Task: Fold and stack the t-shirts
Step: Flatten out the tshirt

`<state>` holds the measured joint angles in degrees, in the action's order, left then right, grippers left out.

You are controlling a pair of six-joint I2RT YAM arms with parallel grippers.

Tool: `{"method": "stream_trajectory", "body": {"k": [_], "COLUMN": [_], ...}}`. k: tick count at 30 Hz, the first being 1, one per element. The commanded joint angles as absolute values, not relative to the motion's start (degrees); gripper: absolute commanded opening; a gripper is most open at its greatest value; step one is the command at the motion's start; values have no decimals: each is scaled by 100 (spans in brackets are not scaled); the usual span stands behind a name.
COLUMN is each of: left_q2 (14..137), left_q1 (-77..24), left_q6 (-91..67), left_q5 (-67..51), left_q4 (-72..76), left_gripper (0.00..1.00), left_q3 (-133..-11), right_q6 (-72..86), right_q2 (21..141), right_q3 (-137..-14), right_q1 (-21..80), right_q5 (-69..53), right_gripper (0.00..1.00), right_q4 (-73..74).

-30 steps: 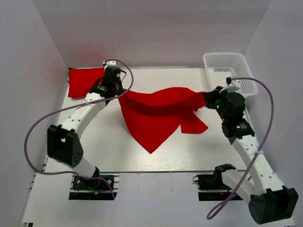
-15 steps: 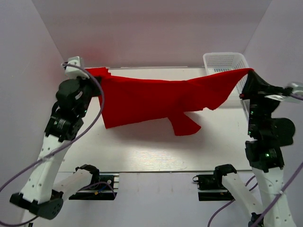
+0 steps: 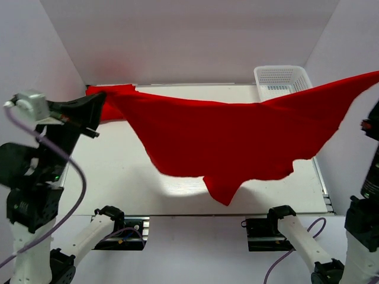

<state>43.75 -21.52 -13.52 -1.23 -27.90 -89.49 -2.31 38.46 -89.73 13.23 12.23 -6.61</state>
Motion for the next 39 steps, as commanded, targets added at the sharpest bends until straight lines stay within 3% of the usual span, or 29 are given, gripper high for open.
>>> {"method": "stream_trajectory", "body": {"k": [1, 9, 19, 26, 31, 39], "left_q2": [4351, 4824, 6527, 8329, 10272, 12495], "left_q1": [-2118, -2118, -2118, -1987, -1714, -1310], "left_q6": [-1266, -1581, -2284, -2679, -2681, -2391], "left_q5": [-702, -379, 1694, 2303, 2461, 2171], "left_q4": [-2760, -3067, -3322, -2936, -2830, -2628], "left_gripper": [0, 0, 0, 0, 0, 0], "left_q3": [-9439, -9738, -8623, -8042, -8525, -10027], "right_q6": [-667, -888, -485, -44, 184, 80], "right_q2": [4034, 4701, 6702, 8127, 9491, 11915], "right_q3": [-9517, -9827, -8395, -7339, -7707, -9526], "right_q1": [1310, 1336, 1310, 1310, 1310, 1283], "right_q5": [1239, 1703, 2074, 1688, 1644, 1547], "right_gripper": [0, 0, 0, 0, 0, 0], "right_q4": [-1107, -1344, -1573, -2013, -1776, -1125]}}
